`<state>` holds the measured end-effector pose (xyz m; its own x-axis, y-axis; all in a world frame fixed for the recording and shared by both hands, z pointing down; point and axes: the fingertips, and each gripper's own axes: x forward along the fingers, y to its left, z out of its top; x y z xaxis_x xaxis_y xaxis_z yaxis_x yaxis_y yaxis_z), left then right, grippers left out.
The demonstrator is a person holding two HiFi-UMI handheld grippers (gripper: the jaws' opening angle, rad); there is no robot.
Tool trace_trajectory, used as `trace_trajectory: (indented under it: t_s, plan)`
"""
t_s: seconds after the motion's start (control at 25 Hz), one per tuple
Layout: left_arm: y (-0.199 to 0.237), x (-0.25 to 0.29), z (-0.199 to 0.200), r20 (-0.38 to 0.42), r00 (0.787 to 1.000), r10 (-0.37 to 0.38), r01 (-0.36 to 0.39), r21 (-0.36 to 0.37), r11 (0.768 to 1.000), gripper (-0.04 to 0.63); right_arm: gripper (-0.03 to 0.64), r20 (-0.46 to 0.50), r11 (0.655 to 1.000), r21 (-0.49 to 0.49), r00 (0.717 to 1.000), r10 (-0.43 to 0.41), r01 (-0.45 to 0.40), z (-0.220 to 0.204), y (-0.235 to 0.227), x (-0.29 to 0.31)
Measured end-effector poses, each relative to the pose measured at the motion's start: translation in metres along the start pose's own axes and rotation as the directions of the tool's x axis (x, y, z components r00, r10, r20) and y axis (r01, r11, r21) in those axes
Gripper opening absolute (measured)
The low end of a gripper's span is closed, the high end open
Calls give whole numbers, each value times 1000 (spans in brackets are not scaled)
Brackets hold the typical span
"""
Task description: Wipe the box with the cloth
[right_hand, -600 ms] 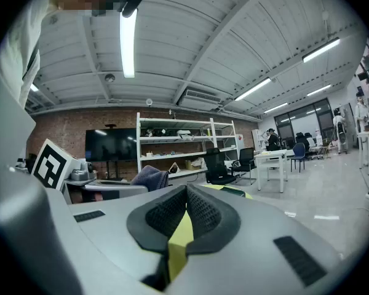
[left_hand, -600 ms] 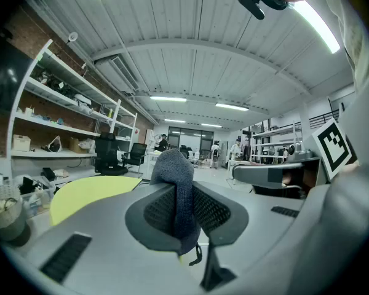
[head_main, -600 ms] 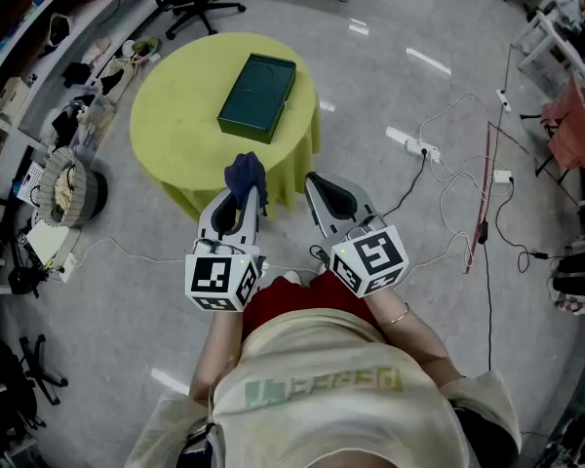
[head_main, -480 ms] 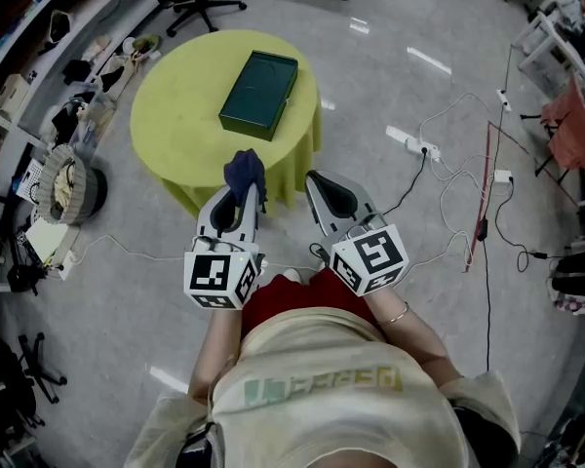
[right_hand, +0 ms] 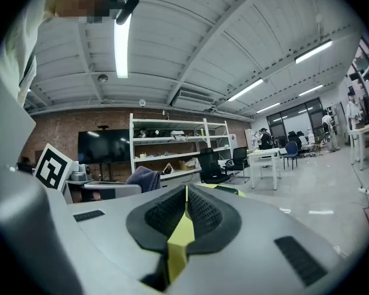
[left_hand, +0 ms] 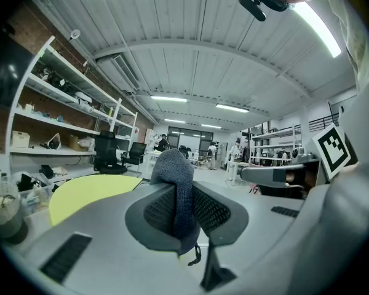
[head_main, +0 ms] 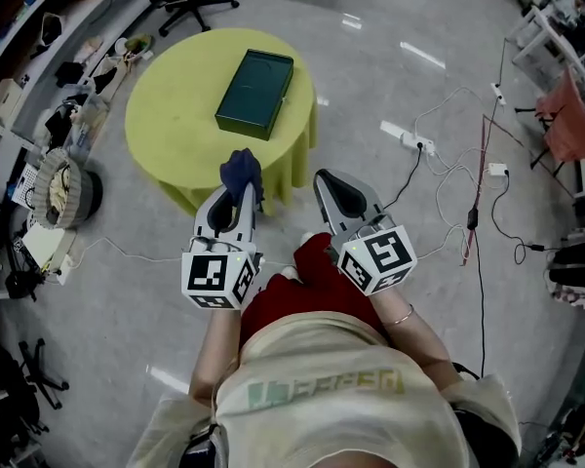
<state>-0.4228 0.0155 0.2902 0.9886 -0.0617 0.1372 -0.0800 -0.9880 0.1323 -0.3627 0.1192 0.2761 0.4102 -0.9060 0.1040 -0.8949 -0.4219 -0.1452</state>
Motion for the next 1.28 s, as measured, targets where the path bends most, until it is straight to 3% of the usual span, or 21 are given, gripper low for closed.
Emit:
trace_trajectory:
  t_s: [0.28, 0.64, 1.0, 1.28]
  plan:
    - [-1, 18, -3, -6, 1000, -30, 30, -7, 1000, 61, 38, -22, 997, 43, 998, -61, 62, -8, -28, 6]
    - [25, 82, 6, 6, 1000, 5, -5, -17, 1000, 61, 38, -24, 999, 32, 1000, -6, 7, -1, -68, 60]
    - [18, 198, 6, -31, 994, 106, -107, -10, 994, 61, 38, -44, 997, 66, 998, 52, -49, 5, -190, 110]
    - [9, 289, 11, -66, 973, 221, -223, -17, 975, 61, 38, -93, 984, 112, 984, 151, -140, 9, -284, 159]
